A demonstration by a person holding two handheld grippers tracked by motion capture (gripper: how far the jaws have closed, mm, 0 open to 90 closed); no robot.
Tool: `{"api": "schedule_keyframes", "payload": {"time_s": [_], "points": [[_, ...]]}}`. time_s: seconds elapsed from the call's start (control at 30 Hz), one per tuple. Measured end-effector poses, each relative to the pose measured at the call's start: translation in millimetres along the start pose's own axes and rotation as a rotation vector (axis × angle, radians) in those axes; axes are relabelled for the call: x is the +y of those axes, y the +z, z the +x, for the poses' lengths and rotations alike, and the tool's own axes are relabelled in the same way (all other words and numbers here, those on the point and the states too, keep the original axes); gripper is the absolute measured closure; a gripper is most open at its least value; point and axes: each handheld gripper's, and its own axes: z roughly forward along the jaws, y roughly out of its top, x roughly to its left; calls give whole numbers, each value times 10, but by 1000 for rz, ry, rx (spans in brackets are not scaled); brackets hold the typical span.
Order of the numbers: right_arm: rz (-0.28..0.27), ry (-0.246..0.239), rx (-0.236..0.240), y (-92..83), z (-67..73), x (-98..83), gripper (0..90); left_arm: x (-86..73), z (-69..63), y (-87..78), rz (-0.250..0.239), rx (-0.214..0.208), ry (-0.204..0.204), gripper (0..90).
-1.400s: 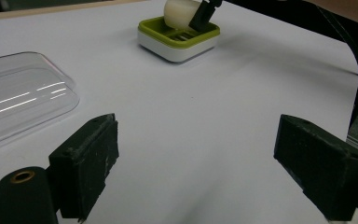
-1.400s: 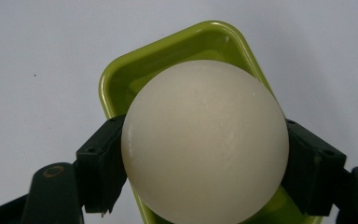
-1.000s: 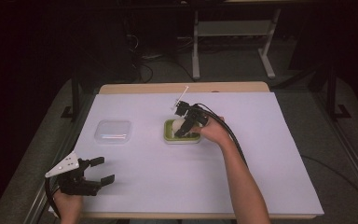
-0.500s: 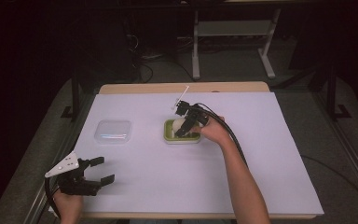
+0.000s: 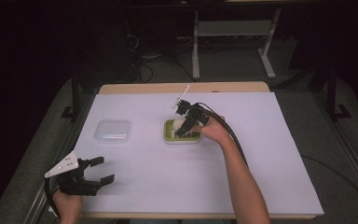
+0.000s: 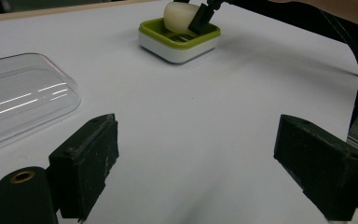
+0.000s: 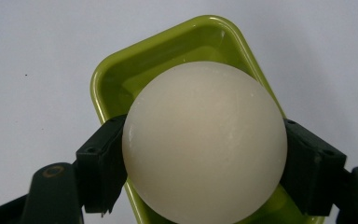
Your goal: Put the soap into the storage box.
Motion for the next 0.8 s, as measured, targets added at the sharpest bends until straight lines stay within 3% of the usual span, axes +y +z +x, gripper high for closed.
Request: {"api": "schedule_keyframes", "payload": {"time_s": [0.8], "points": [[18, 6, 11, 35, -6, -6, 235, 1, -1, -2, -1, 0, 0, 131]]}}
